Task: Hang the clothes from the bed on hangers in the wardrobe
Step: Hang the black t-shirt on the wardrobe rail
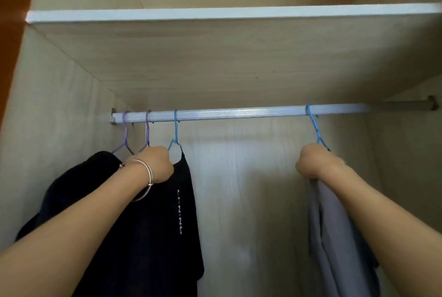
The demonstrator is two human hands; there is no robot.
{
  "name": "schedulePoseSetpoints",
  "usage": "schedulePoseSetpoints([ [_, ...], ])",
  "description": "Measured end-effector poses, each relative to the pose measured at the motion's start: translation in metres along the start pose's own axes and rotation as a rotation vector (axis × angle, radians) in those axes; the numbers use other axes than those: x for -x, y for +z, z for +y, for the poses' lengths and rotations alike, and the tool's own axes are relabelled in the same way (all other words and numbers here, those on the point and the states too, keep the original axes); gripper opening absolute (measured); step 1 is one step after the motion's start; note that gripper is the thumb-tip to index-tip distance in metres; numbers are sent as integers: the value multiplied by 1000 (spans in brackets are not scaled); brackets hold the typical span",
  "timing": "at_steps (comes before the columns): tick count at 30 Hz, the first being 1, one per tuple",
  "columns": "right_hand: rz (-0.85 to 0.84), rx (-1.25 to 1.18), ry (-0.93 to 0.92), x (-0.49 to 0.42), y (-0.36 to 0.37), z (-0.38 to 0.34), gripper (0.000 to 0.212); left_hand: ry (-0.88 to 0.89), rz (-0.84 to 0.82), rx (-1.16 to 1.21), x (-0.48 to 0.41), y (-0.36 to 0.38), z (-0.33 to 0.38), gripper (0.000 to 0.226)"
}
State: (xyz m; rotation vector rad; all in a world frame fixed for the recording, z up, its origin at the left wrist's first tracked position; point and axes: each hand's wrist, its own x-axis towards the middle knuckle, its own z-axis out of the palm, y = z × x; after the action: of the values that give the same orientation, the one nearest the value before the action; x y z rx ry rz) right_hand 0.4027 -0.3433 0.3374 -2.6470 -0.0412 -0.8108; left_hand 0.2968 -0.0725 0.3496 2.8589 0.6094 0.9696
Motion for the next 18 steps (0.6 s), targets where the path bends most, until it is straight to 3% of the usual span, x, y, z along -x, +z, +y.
schedulePoseSetpoints([
  [4, 19, -106, -27, -4, -1, 11, 27, 7, 2, 35, 3, 0, 0, 13],
  [10, 53, -518, -119, 4, 9, -15, 21, -9, 44, 93, 11, 0, 8, 7],
  [18, -106, -836, -270, 28, 25, -102, 24, 16, 5, 262, 23, 1, 15, 23],
])
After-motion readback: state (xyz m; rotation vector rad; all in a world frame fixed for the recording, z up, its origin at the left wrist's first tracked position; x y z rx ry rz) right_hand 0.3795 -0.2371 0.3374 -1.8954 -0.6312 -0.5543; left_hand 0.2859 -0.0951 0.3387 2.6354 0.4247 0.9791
